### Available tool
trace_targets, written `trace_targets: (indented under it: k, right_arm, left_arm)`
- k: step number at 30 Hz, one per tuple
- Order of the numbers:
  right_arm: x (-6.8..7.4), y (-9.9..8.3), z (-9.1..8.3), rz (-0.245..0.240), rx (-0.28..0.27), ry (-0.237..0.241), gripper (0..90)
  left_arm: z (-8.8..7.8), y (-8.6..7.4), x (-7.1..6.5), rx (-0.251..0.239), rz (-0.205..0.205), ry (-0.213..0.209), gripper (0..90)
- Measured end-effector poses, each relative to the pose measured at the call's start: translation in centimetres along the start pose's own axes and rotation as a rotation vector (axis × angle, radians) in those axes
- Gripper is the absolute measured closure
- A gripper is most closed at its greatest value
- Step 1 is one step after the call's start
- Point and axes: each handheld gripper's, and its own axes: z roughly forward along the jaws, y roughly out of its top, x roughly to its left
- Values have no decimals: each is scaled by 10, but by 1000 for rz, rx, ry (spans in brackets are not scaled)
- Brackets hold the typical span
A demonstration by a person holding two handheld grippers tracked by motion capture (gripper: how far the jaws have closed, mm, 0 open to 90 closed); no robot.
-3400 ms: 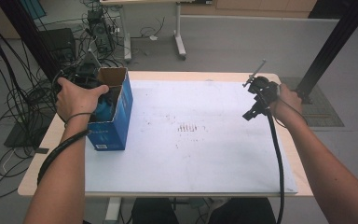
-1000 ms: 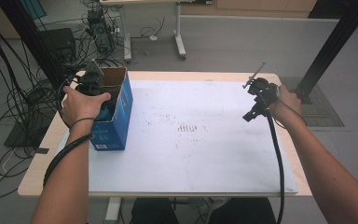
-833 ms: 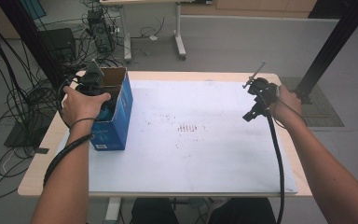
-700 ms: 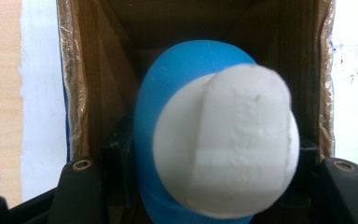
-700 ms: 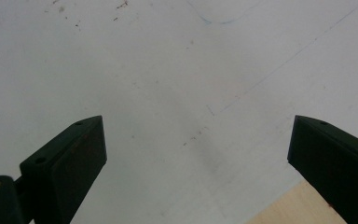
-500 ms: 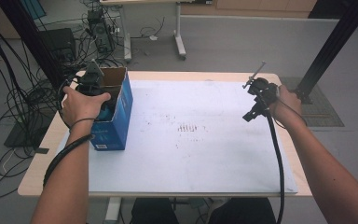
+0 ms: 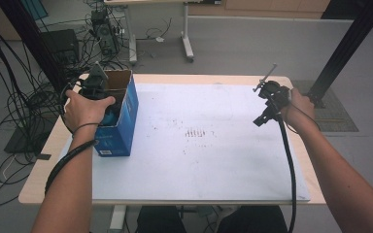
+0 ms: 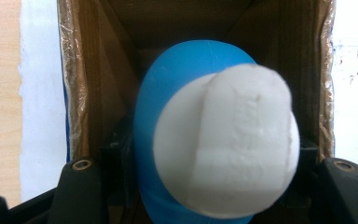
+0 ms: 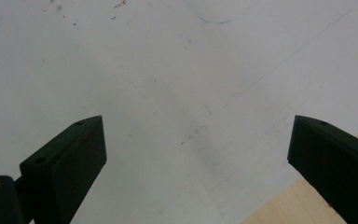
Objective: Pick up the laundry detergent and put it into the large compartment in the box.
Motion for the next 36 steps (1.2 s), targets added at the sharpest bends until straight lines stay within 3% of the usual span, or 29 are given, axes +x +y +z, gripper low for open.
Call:
trace_targets:
  k: [36]
  right_arm:
    - [-1,-1,-1,4,-5,-1,41]
  left_arm:
    - [1,1,-2,4,-2,5,374]
